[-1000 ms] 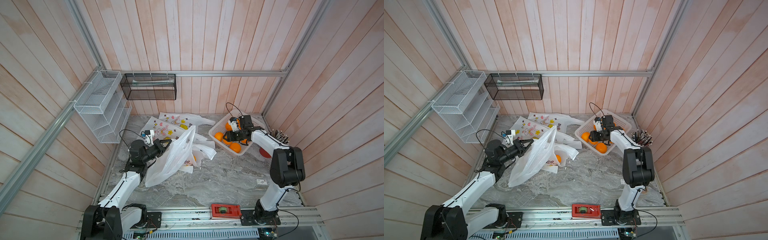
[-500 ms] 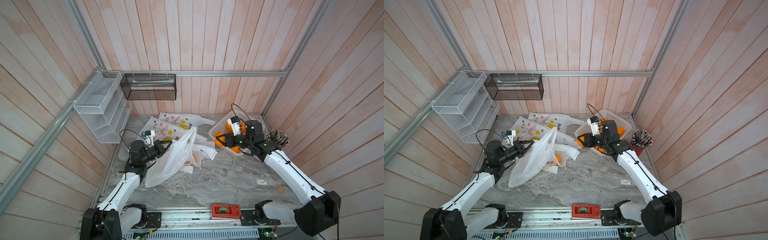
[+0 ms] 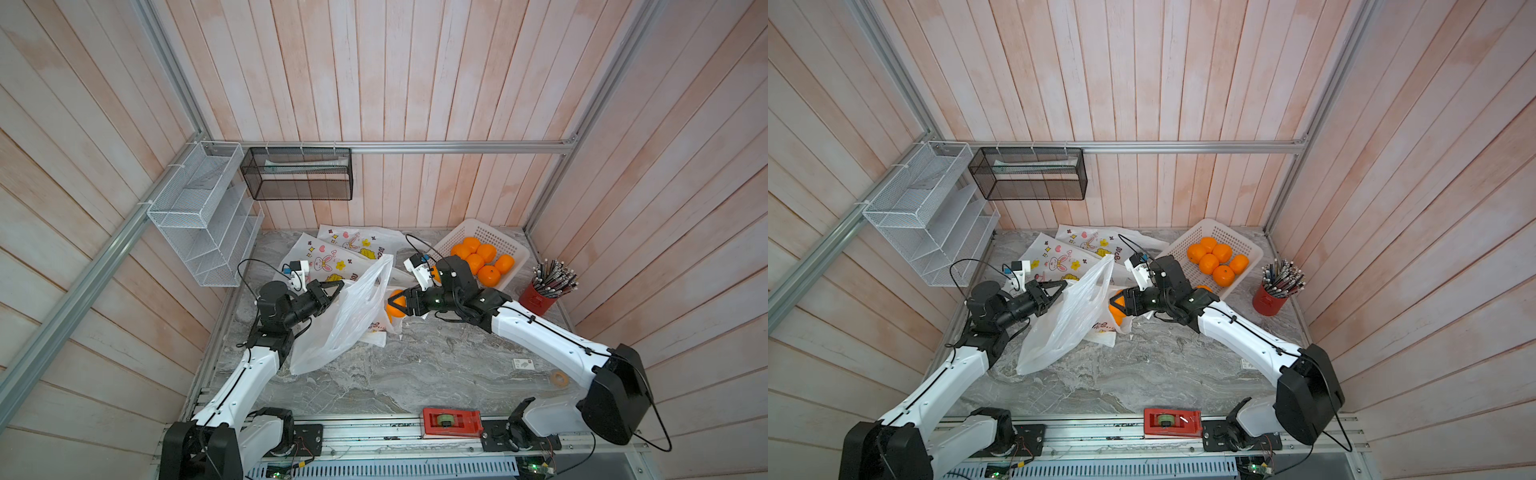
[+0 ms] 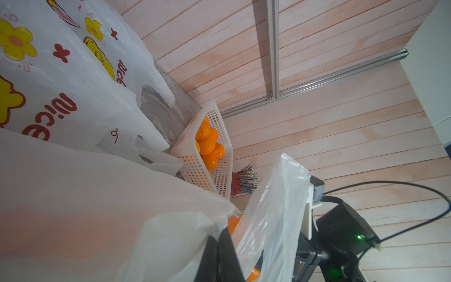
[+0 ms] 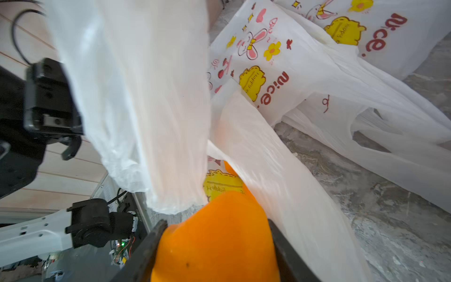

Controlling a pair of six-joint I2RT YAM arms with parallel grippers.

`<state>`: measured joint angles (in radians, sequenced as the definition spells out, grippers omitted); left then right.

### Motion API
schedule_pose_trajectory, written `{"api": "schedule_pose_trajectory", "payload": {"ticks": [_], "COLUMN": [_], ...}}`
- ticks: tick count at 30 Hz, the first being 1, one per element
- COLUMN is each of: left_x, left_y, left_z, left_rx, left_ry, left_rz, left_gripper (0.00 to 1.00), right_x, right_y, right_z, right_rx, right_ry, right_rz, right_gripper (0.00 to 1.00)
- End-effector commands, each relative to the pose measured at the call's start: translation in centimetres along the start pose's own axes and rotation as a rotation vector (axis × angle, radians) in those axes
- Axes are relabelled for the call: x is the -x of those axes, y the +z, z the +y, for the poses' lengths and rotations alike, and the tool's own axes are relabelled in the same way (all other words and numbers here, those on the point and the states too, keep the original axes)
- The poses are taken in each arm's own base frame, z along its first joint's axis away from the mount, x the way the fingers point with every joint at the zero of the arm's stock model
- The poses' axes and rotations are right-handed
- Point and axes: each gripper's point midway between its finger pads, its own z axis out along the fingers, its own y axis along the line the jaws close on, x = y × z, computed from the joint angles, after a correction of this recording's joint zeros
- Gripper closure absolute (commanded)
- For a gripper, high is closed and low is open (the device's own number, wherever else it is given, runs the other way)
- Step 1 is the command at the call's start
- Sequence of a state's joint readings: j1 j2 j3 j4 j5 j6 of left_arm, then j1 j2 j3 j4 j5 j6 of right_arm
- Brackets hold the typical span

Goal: Place the oranges into plastic bags & tie knots
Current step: Place the orange in the plastic bag.

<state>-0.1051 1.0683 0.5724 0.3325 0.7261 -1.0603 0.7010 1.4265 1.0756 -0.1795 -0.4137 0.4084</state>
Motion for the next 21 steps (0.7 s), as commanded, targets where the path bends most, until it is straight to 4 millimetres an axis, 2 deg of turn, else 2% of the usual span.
{"api": "schedule_pose_trajectory", "payload": {"ticks": [1,4,7,13,21], "left_x": [-0.2,-0.2,-0.4,-0.5,-0.4], "left_y": [-0.1,-0.2,-0.1,-0.1,-0.3], "left_z": [-0.5,-0.6,-0.6,-0.7,-1.1], "left_rx": [-0.014,-0.018,-0.021,-0.030,-0.052], "left_ry": [0.033,0.043,0.054,0.074,0.066], "left_rz": [0.004,0.009,0.016,0.028,0.017], "left_gripper": [1.00,1.00,1.00,1.00,1.00], "right_x": [0.6,1.2,2.1,3.8,4.4], "right_y": [0.7,1.1,1.7,4.3,8.7], "right_z": [-2.7,-4.5,-5.0,-3.0,0.5], "right_rx": [-0.109,-0.156,-0.158,-0.068,0.065], "right_ry": [-0.030,-0.029,-0.041,-0.075,-0.087], "right_rz": [-0.030,-0.042,-0.056,-0.056,-0.043], "right_gripper": [0.49,0.49,0.49,0.49,0.48]}}
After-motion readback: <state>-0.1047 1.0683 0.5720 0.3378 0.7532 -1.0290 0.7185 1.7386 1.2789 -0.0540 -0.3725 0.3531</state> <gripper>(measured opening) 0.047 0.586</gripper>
